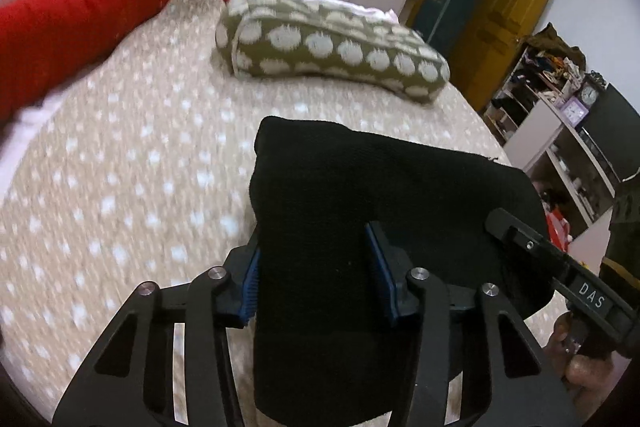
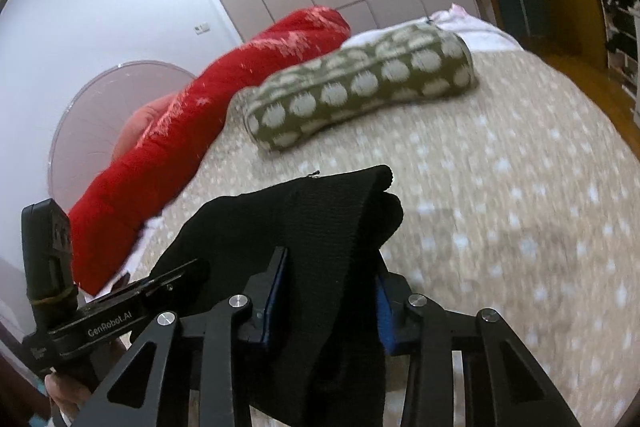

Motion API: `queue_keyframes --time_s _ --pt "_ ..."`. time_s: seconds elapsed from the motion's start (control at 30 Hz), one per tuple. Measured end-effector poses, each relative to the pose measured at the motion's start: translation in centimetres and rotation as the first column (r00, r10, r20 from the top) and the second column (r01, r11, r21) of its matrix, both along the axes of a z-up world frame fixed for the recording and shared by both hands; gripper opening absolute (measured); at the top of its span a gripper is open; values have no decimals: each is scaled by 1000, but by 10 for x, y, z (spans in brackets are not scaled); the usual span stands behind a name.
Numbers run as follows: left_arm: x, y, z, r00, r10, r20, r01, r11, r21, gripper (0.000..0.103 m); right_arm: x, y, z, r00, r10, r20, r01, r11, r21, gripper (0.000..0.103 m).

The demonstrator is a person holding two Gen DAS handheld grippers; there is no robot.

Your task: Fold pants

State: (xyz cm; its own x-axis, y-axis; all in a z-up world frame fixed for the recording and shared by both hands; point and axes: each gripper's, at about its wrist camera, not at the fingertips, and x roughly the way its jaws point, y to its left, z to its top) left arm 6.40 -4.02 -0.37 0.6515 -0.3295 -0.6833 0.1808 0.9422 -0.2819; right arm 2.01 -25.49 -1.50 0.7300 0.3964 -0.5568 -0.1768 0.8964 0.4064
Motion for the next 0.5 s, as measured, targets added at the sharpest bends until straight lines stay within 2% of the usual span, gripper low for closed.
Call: queue_keyframes --time_s 0.1,0.17,0.23,0.27,0.3,0.33,0.4,0.47,0.5 --pt "20 -1 4 1000 15 3 -15 1000 24 46 25 5 4 1000 -7 5 7 1000 -3 37" --pt "39 -2 -6 999 32 -26 -31 999 41 46 46 8 -2 1000 -9 -10 9 1000 -9 39" --pt "55 -4 -25 994 51 -94 -44 997 69 50 75 13 -23 996 -24 -81 18 996 -84 48" --pt "62 -3 -36 990 65 -123 -57 996 72 59 84 13 -34 990 -42 -132 25 992 -126 51" --pt "63 -2 -38 990 71 -123 -64 996 59 61 90 11 -43 985 -42 -165 21 991 -131 52" --pt "62 0 -38 990 77 -118 -70 996 56 66 87 3 -43 987 -34 -159 22 997 -77 52" --pt "60 2 -32 991 70 -112 -62 995 76 67 78 -5 -33 987 -32 -155 23 998 -58 52" --pt "58 3 -24 991 101 -85 -90 988 124 67 62 -9 -12 994 -70 -89 59 991 -120 49" --pt "58 3 -21 991 114 -68 -104 984 142 67 54 -8 -1 996 -69 -48 62 988 -142 43"
